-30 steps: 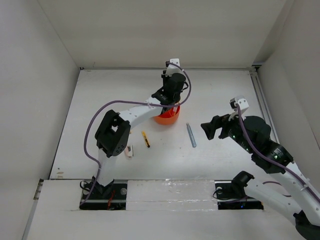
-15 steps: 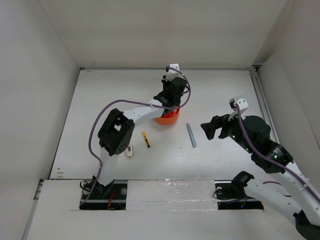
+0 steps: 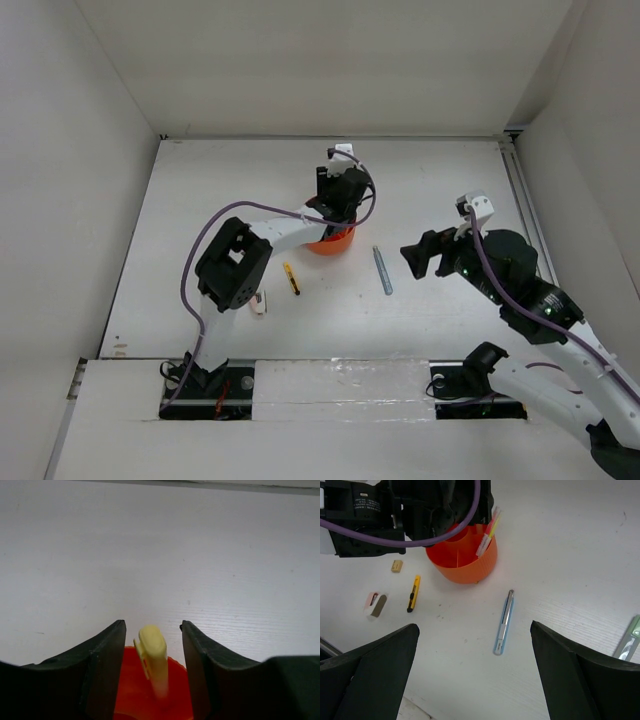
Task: Sort the stationery into containers
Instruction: Place the pen in the storage box, then pick up the pen from the center of the board.
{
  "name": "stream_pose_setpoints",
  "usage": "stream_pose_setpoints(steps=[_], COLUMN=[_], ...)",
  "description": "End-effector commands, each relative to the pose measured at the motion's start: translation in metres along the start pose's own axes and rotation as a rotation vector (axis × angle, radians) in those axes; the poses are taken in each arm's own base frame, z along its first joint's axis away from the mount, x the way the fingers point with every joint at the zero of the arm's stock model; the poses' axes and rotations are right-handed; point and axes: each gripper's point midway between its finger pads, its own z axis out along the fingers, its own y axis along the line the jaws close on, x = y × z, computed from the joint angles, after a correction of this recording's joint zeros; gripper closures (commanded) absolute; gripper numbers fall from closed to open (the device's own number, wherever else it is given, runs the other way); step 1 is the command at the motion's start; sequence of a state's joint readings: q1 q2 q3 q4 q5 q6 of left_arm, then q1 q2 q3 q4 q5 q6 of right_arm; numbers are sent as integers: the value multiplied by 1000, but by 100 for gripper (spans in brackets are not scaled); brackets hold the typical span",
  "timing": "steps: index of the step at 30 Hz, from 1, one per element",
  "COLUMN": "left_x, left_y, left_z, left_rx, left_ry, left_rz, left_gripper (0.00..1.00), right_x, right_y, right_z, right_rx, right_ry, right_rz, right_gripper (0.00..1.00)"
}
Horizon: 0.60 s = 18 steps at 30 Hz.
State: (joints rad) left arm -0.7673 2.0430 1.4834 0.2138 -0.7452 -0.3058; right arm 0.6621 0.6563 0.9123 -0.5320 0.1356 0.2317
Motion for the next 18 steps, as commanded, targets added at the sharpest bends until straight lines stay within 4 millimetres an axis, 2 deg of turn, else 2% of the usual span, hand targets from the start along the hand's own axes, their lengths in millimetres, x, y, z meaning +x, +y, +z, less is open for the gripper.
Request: stream_pose_setpoints(steps=[1, 2, 6, 10, 11, 12, 14, 18], left_x=[-54, -52, -72, -100, -105, -106, -118, -135], left_y=[2, 2, 6, 11, 12, 14, 17, 25], left_z=[-22, -22, -33, -49, -52, -54, -59, -72], left_rx=[44, 41, 51, 75, 78, 76, 68, 53], left_ry=[-77, -71, -95, -130, -137, -133, -146, -128], left_rz=[-113, -107, -132, -171, -179, -175, -185, -220], left_gripper=[55, 51, 41, 26, 18, 14, 1, 1], right_x=[-7, -8, -5, 2, 4, 5, 28, 50], right_y=[0, -2, -4, -10, -15, -23, -41, -102], right_z=[2, 2, 5, 15, 18, 21, 34, 53], right_rx=[4, 13, 24, 65, 91, 133, 227, 468], right_ry=[-29, -31, -25, -2, 4, 9, 107, 244], right_rz=[2, 2, 1, 17, 26, 27, 39, 103], right_gripper=[1, 1, 1, 1, 1, 1, 1, 1])
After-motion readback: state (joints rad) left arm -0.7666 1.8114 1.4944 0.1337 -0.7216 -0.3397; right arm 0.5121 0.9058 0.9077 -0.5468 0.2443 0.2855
